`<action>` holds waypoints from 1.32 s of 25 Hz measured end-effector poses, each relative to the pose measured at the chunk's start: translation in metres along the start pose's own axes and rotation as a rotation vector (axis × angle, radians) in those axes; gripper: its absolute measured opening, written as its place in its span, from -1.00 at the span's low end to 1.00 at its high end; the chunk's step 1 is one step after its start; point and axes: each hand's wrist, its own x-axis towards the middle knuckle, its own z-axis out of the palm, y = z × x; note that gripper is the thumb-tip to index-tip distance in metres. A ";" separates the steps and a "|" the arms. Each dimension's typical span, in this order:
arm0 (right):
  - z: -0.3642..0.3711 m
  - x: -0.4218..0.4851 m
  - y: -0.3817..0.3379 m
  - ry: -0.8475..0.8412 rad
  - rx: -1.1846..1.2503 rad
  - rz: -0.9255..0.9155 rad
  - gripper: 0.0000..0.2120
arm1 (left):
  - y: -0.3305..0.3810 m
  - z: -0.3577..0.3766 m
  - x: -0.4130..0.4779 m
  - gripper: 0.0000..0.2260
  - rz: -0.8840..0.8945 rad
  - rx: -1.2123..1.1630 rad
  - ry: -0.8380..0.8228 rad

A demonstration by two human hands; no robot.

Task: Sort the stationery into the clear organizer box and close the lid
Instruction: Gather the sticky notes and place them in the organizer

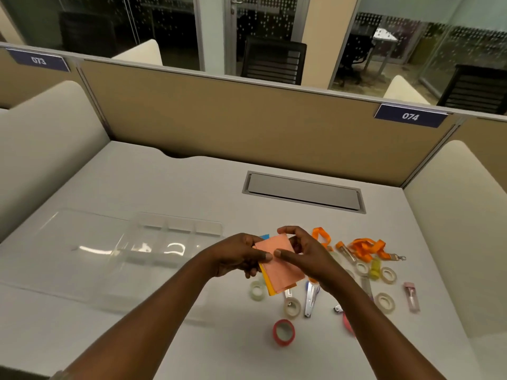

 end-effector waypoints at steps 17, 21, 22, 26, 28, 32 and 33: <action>0.160 -0.059 0.092 0.346 -0.362 0.109 -0.83 | -0.150 0.048 -0.030 -0.87 0.126 0.444 0.750; 0.178 -0.066 0.107 0.422 -0.371 0.086 -0.79 | -0.170 0.052 -0.032 -0.87 0.150 0.621 0.712; 0.179 -0.066 0.109 0.419 -0.378 0.098 -0.79 | -0.173 0.052 -0.032 -0.86 0.143 0.646 0.699; 0.179 -0.061 0.114 0.445 -0.460 0.111 -0.81 | -0.179 0.055 -0.033 -0.85 0.135 0.657 0.673; 0.179 -0.059 0.114 0.444 -0.466 0.113 -0.81 | -0.180 0.056 -0.034 -0.84 0.140 0.659 0.669; 0.176 -0.056 0.111 0.424 -0.480 0.128 -0.85 | -0.176 0.055 -0.035 -0.85 0.125 0.684 0.679; 0.174 -0.055 0.110 0.437 -0.474 0.124 -0.85 | -0.172 0.054 -0.035 -0.87 0.124 0.670 0.700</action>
